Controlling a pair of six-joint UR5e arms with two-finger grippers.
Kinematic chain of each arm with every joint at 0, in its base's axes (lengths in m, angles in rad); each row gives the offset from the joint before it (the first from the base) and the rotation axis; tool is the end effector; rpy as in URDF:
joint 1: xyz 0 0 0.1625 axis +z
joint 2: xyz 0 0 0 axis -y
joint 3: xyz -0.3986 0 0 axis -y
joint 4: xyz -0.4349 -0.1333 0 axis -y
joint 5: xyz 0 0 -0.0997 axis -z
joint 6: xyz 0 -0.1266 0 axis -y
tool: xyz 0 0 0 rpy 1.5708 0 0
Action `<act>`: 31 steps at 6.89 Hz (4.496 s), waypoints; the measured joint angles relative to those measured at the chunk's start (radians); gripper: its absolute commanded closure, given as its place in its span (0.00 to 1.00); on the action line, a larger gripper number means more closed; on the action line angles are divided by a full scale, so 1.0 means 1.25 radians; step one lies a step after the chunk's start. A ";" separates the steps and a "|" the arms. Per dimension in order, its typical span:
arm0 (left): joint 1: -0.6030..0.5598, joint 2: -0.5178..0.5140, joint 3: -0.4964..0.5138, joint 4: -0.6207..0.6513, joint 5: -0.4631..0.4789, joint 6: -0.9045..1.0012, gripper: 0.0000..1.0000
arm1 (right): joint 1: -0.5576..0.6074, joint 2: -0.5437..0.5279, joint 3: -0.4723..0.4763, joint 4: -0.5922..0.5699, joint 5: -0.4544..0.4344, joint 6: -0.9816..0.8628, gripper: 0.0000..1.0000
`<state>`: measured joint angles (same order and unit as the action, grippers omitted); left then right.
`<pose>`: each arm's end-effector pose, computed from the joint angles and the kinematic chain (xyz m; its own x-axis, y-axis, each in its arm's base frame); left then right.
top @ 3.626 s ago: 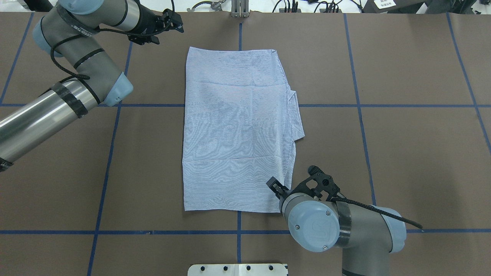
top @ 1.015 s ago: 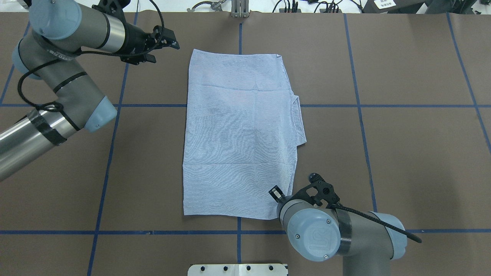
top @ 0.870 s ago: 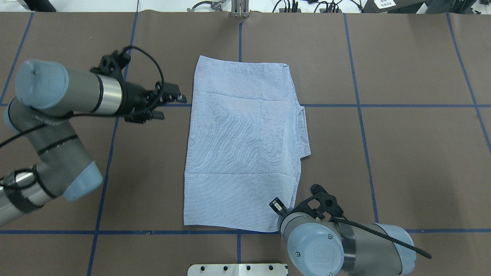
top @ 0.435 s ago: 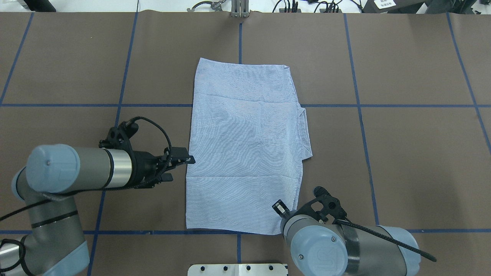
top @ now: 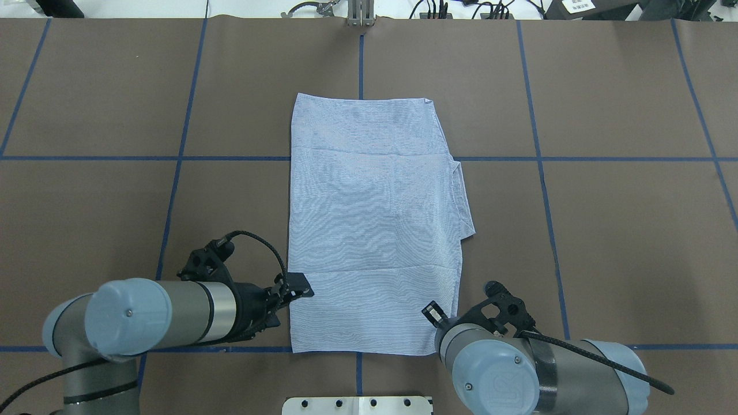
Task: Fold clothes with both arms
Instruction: 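Lower the left gripper to the shirt's near corner beside the right gripper, then grasp the near edge of the shirt with both grippers, then lift the near edge and fold it over toward the collar with both grippers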
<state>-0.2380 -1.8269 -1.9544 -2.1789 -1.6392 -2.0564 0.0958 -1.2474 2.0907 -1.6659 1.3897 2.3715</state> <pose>0.5550 -0.2629 0.2340 0.1924 -0.5258 -0.8285 0.2963 0.8360 -0.4618 -0.5561 -0.2103 0.2391 0.3528 0.7433 0.5684 -0.6741 0.6232 -0.3965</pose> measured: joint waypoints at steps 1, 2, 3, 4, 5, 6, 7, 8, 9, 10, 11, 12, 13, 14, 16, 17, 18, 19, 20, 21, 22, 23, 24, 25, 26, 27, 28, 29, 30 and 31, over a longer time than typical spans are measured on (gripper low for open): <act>0.037 -0.005 0.000 0.023 0.020 -0.020 0.17 | -0.001 -0.001 0.003 0.000 0.000 0.000 1.00; 0.059 -0.006 0.006 0.032 0.032 -0.028 0.19 | -0.001 -0.001 0.007 0.000 0.000 0.000 1.00; 0.071 -0.006 0.014 0.035 0.044 -0.030 0.23 | -0.001 -0.001 0.010 0.000 0.000 0.000 1.00; 0.079 -0.007 0.023 0.036 0.054 -0.030 0.29 | -0.002 -0.001 0.012 0.000 0.000 0.000 1.00; 0.085 -0.007 0.030 0.036 0.059 -0.030 0.35 | -0.002 -0.001 0.012 0.000 0.000 0.000 1.00; 0.090 -0.008 0.034 0.036 0.063 -0.030 0.43 | -0.002 -0.001 0.012 0.000 0.000 0.000 1.00; 0.094 -0.008 0.037 0.036 0.067 -0.031 0.48 | -0.002 -0.001 0.012 0.000 0.000 0.000 1.00; 0.096 -0.009 0.039 0.036 0.072 -0.031 0.50 | -0.002 -0.002 0.012 0.000 0.000 0.000 1.00; 0.097 -0.009 0.040 0.036 0.074 -0.031 0.68 | -0.002 -0.002 0.012 0.000 0.000 0.000 1.00; 0.097 -0.009 0.040 0.036 0.075 -0.031 1.00 | -0.002 -0.002 0.012 0.000 0.000 0.000 1.00; 0.097 -0.008 0.040 0.036 0.075 -0.031 1.00 | -0.002 -0.002 0.012 0.000 0.000 0.000 1.00; 0.096 -0.007 0.037 0.036 0.076 -0.031 1.00 | -0.002 -0.002 0.015 -0.007 0.000 0.000 1.00; 0.092 -0.006 0.025 0.036 0.076 -0.031 1.00 | -0.003 -0.001 0.025 -0.026 0.000 0.000 1.00; 0.086 0.000 -0.007 0.040 0.076 -0.031 1.00 | -0.003 -0.001 0.044 -0.041 0.000 0.000 1.00; 0.074 0.011 -0.143 0.098 0.070 -0.028 1.00 | 0.004 -0.003 0.098 -0.051 -0.002 0.002 1.00; 0.049 0.006 -0.200 0.131 0.054 -0.025 1.00 | 0.023 -0.003 0.126 -0.059 -0.001 0.002 1.00; -0.005 -0.005 -0.221 0.147 0.013 -0.020 1.00 | 0.054 0.001 0.141 -0.072 0.004 -0.001 1.00; -0.079 -0.021 -0.215 0.154 -0.046 -0.012 1.00 | 0.097 0.012 0.141 -0.079 0.021 -0.011 1.00; -0.146 -0.046 -0.187 0.156 -0.097 -0.002 1.00 | 0.145 0.031 0.126 -0.081 0.049 -0.030 1.00; -0.216 -0.079 -0.141 0.156 -0.150 0.007 1.00 | 0.197 0.065 0.096 -0.081 0.088 -0.052 1.00; -0.277 -0.108 -0.092 0.156 -0.196 0.033 1.00 | 0.247 0.103 0.054 -0.079 0.126 -0.067 1.00; -0.322 -0.136 -0.043 0.155 -0.223 0.069 1.00 | 0.294 0.140 0.005 -0.071 0.158 -0.090 1.00; -0.353 -0.171 0.016 0.150 -0.234 0.088 1.00 | 0.335 0.174 -0.052 -0.054 0.187 -0.121 1.00; -0.373 -0.203 0.074 0.143 -0.237 0.107 1.00 | 0.374 0.210 -0.118 -0.033 0.219 -0.148 1.00; -0.390 -0.234 0.134 0.131 -0.237 0.135 1.00 | 0.412 0.253 -0.195 -0.019 0.255 -0.182 1.00; -0.403 -0.262 0.201 0.102 -0.237 0.156 1.00 | 0.441 0.290 -0.273 0.005 0.283 -0.213 1.00; -0.415 -0.282 0.280 0.039 -0.236 0.167 1.00 | 0.466 0.315 -0.359 0.068 0.306 -0.232 1.00; -0.425 -0.300 0.357 -0.026 -0.235 0.178 1.00 | 0.493 0.345 -0.450 0.139 0.335 -0.250 1.00; -0.434 -0.323 0.422 -0.066 -0.234 0.199 1.00 | 0.515 0.387 -0.536 0.179 0.359 -0.282 1.00; -0.443 -0.343 0.476 -0.097 -0.233 0.218 1.00 | 0.530 0.413 -0.594 0.196 0.374 -0.318 1.00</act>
<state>-0.7923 -2.2556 -1.3593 -2.3002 -1.9299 -1.7843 0.7581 -0.7312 1.3482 -1.4212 1.8578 1.9741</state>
